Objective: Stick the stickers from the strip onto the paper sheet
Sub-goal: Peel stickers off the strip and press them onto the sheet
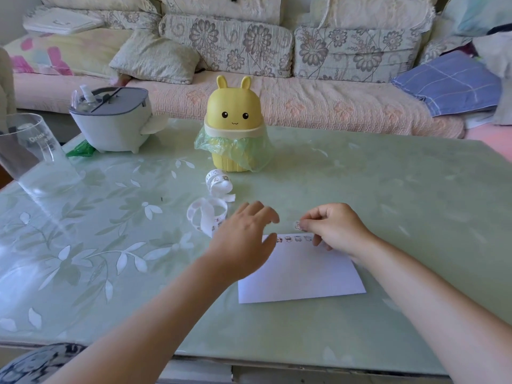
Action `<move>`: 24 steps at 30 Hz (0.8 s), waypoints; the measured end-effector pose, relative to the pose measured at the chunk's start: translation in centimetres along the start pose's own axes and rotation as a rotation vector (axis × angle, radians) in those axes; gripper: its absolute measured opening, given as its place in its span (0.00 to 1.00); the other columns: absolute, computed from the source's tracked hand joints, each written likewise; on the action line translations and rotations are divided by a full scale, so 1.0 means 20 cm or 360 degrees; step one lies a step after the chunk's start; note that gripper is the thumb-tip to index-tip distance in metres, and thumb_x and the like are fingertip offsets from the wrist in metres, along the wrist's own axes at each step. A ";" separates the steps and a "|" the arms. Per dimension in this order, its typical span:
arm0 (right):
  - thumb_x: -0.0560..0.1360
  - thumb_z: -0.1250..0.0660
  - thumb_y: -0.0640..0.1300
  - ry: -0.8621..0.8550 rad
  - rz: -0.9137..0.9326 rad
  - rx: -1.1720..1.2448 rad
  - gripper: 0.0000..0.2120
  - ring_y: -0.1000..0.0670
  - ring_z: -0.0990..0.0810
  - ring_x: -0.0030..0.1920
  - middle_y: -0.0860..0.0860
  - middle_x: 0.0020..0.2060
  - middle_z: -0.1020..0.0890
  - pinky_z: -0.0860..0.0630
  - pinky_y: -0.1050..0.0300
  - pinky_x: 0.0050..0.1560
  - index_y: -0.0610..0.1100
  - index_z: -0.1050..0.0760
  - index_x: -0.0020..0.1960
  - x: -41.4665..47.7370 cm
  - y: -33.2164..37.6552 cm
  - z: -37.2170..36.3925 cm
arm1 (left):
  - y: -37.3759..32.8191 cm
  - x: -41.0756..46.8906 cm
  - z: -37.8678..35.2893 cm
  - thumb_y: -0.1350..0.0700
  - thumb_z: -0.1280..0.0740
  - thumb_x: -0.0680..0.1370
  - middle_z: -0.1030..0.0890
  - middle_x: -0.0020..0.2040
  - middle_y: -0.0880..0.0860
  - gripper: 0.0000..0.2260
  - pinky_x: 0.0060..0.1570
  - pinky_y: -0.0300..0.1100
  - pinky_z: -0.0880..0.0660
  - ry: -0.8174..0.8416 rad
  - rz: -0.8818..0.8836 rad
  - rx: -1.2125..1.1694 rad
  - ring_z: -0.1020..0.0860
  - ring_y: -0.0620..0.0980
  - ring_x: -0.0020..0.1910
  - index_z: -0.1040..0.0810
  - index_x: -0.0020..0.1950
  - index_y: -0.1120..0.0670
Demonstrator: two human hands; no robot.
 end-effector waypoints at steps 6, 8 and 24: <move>0.73 0.27 0.41 -0.0029 -0.0054 -0.0166 0.03 0.53 0.22 0.28 0.52 0.30 0.19 0.26 0.59 0.28 0.42 0.17 0.42 0.03 -0.14 0.20 | -0.11 0.00 -0.20 0.44 0.36 0.79 0.30 0.69 0.45 0.21 0.58 0.41 0.28 0.0396 -0.0195 -0.0003 0.34 0.46 0.67 0.29 0.71 0.47; 0.74 0.28 0.40 0.0022 -0.0039 -0.0212 0.03 0.53 0.22 0.28 0.52 0.30 0.18 0.26 0.59 0.28 0.42 0.17 0.42 0.03 -0.15 0.21 | -0.12 -0.01 -0.24 0.39 0.39 0.79 0.36 0.74 0.45 0.25 0.62 0.43 0.31 0.0479 -0.0225 0.0083 0.40 0.44 0.73 0.34 0.75 0.45; 0.74 0.28 0.43 0.0051 0.0095 -0.0512 0.06 0.64 0.26 0.23 0.57 0.32 0.17 0.29 0.64 0.32 0.49 0.17 0.38 0.08 -0.17 0.14 | -0.16 0.00 -0.31 0.43 0.34 0.75 0.31 0.65 0.45 0.24 0.57 0.34 0.38 0.0507 -0.0307 0.0092 0.35 0.46 0.64 0.29 0.70 0.47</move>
Point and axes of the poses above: each hand's wrist, its own x-axis towards the middle knuckle, its own z-axis out of the back of the hand, y = z × x, the point moved 5 cm from there along x, towards the middle knuckle
